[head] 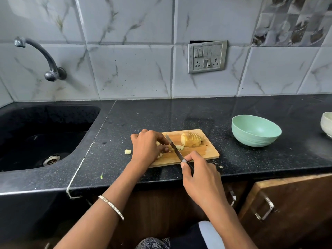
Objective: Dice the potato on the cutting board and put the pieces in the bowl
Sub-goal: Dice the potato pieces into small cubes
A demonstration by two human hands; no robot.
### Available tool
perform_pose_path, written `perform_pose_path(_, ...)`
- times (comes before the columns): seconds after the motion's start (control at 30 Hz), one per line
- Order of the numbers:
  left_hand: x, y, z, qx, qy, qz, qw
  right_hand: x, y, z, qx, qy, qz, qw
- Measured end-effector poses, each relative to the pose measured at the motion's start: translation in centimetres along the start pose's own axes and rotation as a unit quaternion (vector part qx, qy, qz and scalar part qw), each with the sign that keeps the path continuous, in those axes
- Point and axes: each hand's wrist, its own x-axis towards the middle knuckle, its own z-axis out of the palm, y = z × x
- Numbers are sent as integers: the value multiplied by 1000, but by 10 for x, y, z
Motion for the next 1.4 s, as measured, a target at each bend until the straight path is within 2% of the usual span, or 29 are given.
perform_pose_path(0.6, 4, 1, 4, 27, -42, -15, 999, 15, -6, 13, -9, -32, 14, 999)
perform_pose_path(0.77, 4, 1, 2, 91, -3, -21, 996, 7, -3, 1, -14, -48, 6, 999)
perform_pose_path(0.97, 2, 2, -2, 99, 14, -29, 995, 0, 9, -14, -27, 20, 1, 999)
perform_pose_path(1.27, 5, 19, 3, 77, -63, 53, 994, 1, 22, -15, -61, 17, 30, 998)
perform_pose_path(1.4, 4, 28, 12, 90, -54, 70, 992, 0, 27, -17, -40, 16, 34, 998)
